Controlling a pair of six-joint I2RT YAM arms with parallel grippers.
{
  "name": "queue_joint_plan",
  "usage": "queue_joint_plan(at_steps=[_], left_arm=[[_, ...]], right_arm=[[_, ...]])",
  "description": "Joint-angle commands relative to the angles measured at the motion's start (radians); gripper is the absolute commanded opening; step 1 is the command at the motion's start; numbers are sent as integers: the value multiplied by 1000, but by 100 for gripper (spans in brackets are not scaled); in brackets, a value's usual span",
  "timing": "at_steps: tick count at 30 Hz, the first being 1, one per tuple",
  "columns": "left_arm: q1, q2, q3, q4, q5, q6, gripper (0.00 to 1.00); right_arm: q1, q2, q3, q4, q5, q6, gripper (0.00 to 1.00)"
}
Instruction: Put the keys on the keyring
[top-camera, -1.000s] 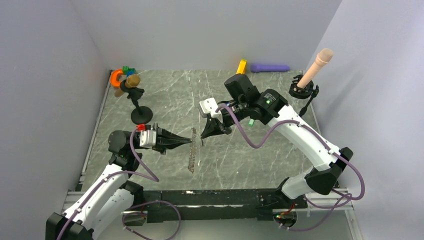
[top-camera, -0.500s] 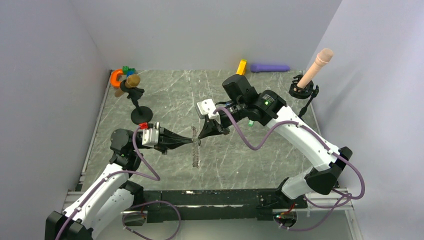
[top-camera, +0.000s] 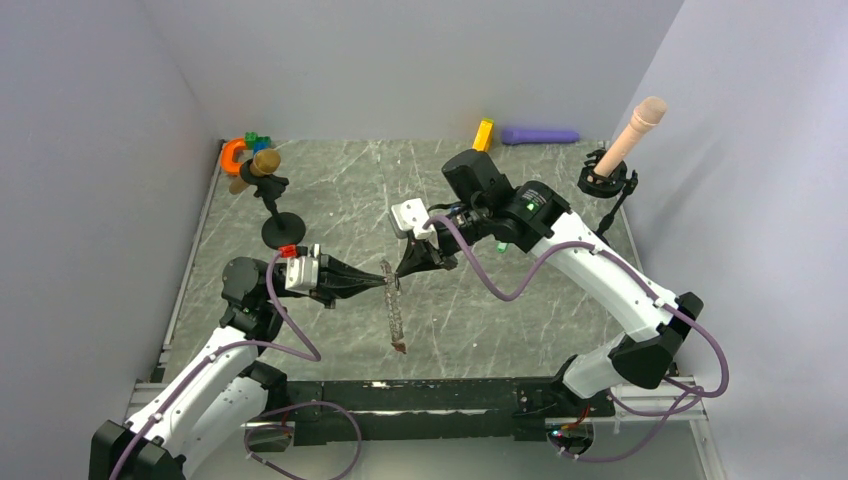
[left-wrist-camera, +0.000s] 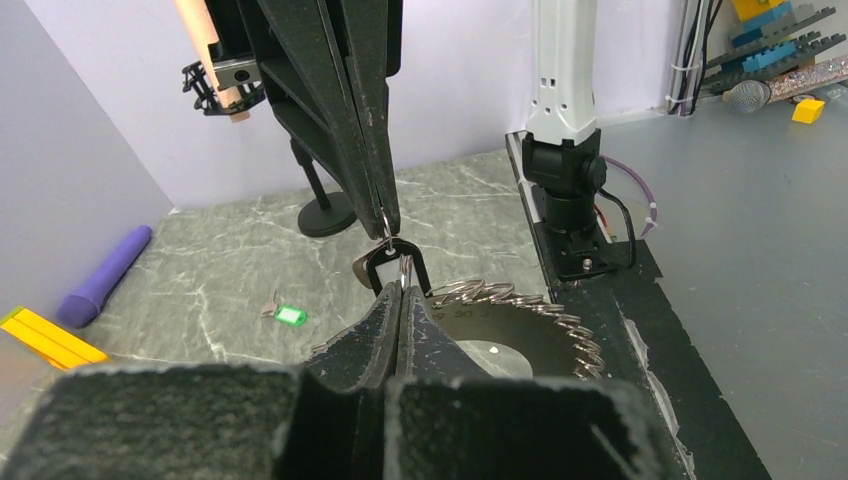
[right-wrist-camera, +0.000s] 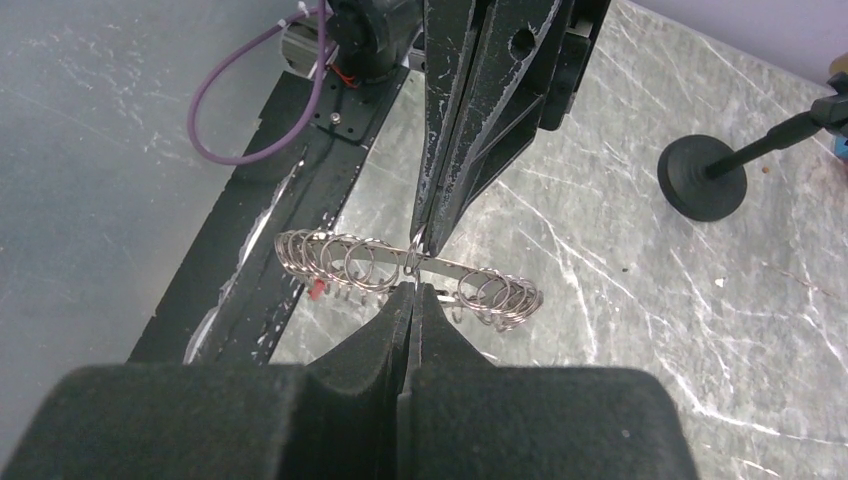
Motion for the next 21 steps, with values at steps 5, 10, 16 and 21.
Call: queue_joint_plan(at_steps=[5,10,16,21], left_arm=[[-6,-13,47,25,-28,29,0],[-7,-20,49,4,-40,47,0],[-7,-24,49,7,-42,46,0],[-7,-25,48,15,-39,38,0]], right_arm=[[8,-2,-8,30,-3,11,0],[10,-1,-7,20,-10,3,0],[16,3,-10,21,-6,4,0],[17,5,-15,32,8,16,0]])
